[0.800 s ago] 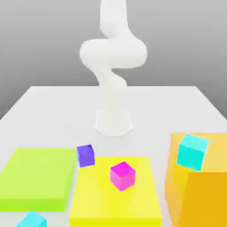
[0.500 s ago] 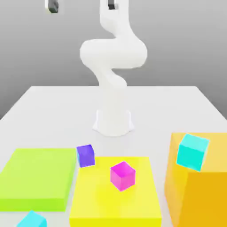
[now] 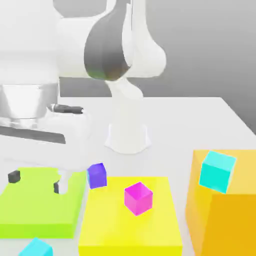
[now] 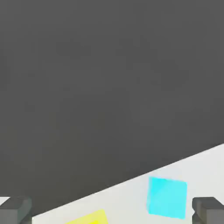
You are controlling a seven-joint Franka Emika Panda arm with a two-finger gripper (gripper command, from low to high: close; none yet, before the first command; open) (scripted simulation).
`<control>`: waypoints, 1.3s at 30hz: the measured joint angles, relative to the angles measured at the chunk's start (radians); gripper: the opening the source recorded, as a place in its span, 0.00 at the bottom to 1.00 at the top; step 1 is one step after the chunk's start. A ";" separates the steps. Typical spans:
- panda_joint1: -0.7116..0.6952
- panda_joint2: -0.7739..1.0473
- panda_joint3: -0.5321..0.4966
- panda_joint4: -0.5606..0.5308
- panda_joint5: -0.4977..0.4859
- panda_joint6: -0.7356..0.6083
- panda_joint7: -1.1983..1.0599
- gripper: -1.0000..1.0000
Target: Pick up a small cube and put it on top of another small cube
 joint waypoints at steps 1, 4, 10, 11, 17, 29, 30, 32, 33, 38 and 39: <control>-0.006 0.036 -0.004 0.003 0.005 0.009 0.000 0.50; -0.029 0.146 -0.012 0.010 0.020 0.037 0.000 0.50; -0.073 0.363 0.013 0.046 0.067 0.158 -0.025 0.50; -0.078 0.386 0.019 0.050 0.073 0.175 -0.030 0.00; -0.081 0.397 0.022 0.053 0.076 0.184 -0.032 0.00; 0.035 0.009 0.047 -0.137 -0.022 -0.010 -0.030 0.00; 0.047 -0.028 0.059 -0.162 -0.030 -0.021 -0.036 0.00; 0.087 -0.100 0.082 -0.210 -0.045 -0.044 -0.046 0.00; 0.101 -0.136 0.092 -0.235 -0.052 -0.056 -0.052 0.00; 0.175 -0.318 0.128 -0.356 -0.088 -0.113 -0.080 0.00; 0.186 -0.354 0.139 -0.380 -0.094 -0.125 -0.086 0.00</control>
